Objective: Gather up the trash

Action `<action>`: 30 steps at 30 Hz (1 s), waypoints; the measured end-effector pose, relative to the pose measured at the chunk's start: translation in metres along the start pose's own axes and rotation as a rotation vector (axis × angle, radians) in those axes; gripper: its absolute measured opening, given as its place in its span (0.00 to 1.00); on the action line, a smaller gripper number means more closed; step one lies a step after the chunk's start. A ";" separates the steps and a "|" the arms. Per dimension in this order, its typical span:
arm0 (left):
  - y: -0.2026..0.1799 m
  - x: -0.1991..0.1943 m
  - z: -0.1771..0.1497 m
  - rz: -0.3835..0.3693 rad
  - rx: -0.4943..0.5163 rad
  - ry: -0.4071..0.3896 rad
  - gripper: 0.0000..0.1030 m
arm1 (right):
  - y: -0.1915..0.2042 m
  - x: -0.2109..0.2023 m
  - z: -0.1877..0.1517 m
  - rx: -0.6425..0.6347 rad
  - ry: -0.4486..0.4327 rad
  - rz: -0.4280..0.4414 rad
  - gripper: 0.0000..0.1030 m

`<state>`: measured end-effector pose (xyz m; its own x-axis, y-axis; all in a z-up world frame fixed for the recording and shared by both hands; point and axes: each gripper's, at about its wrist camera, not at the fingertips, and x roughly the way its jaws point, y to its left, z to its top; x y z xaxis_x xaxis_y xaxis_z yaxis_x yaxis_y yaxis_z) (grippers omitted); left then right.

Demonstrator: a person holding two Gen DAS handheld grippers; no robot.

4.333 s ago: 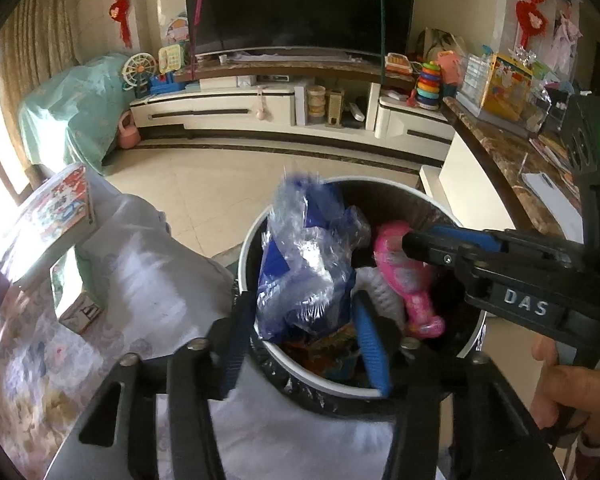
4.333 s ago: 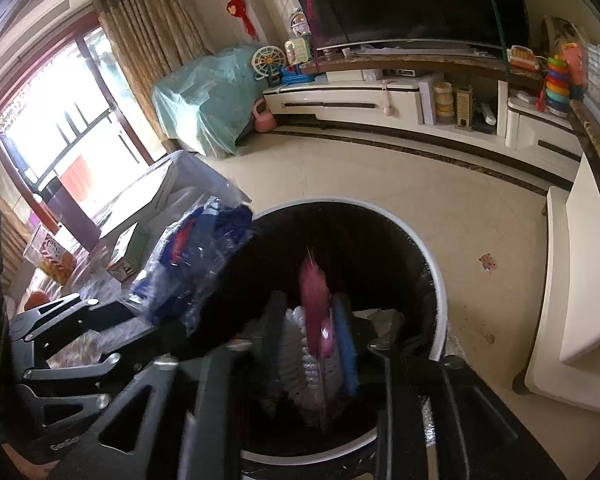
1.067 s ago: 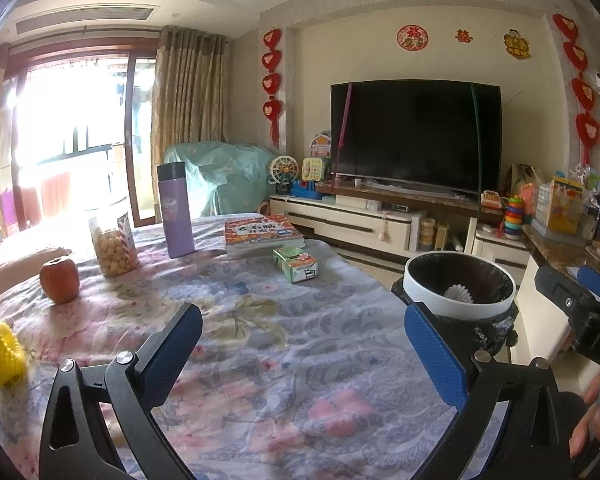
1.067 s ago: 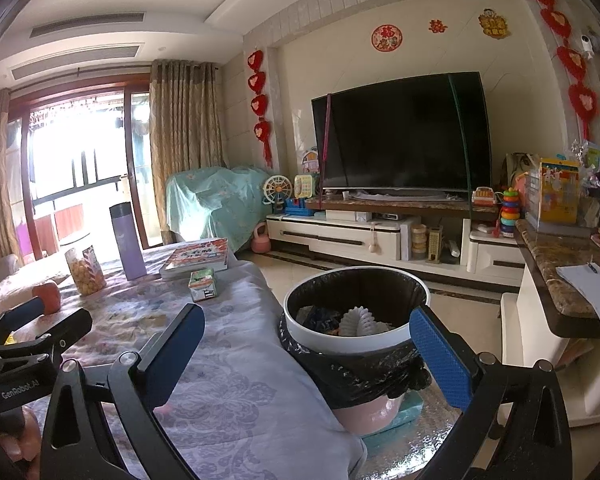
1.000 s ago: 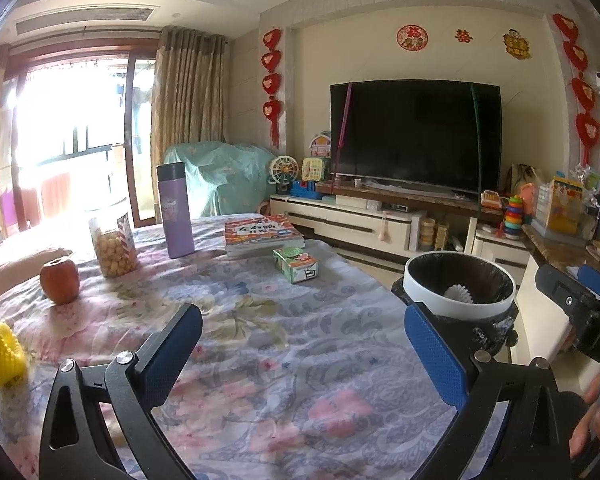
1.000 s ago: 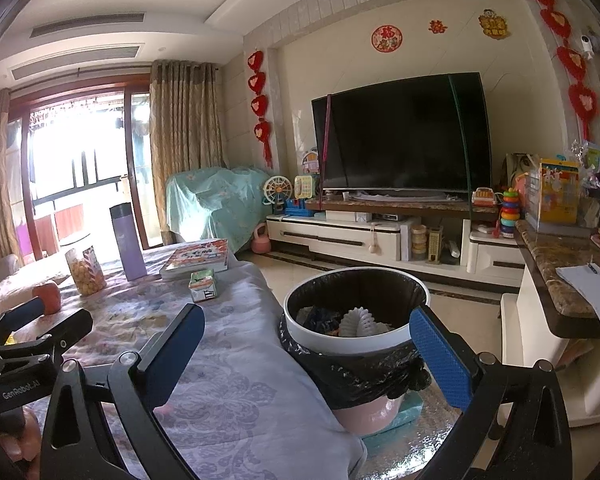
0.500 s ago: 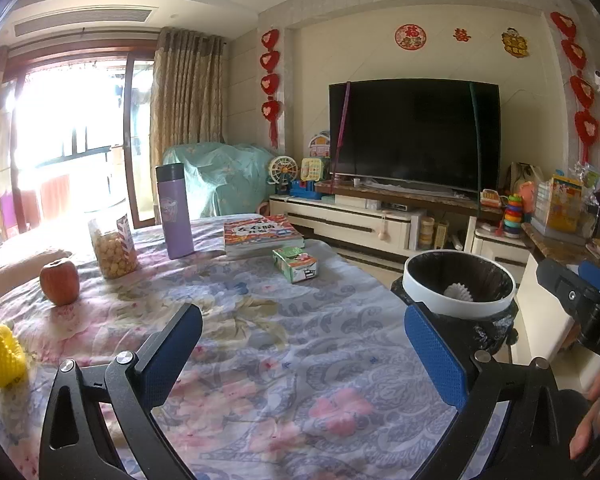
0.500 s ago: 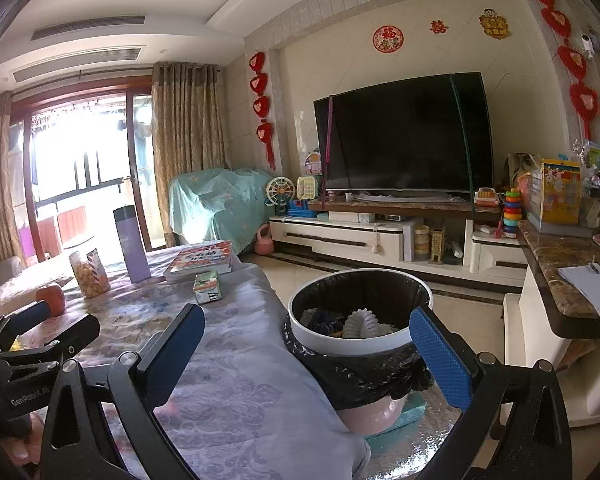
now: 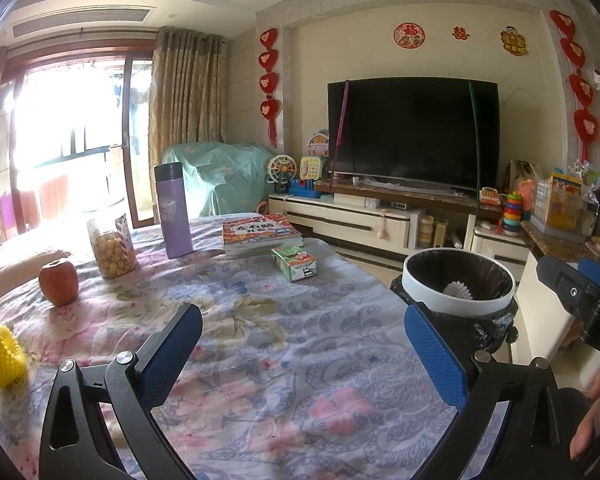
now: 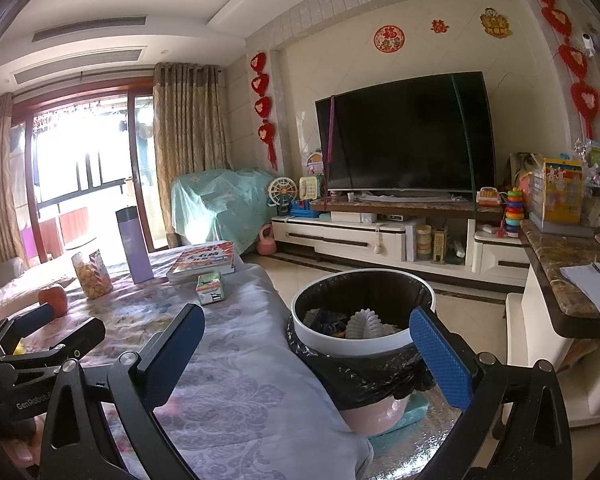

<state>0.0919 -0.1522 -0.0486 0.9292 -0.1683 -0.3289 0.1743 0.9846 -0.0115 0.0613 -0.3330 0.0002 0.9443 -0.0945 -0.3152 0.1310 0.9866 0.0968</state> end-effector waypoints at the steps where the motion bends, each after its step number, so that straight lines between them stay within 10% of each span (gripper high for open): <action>1: -0.001 -0.001 -0.001 0.001 0.000 0.000 0.99 | 0.000 0.000 0.000 0.000 0.000 0.000 1.00; 30: 0.008 0.007 -0.001 0.006 -0.013 0.020 0.99 | 0.019 0.007 -0.001 0.013 0.030 0.027 1.00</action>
<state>0.0993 -0.1452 -0.0521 0.9236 -0.1611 -0.3478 0.1638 0.9862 -0.0219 0.0702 -0.3151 -0.0016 0.9381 -0.0638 -0.3404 0.1098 0.9870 0.1177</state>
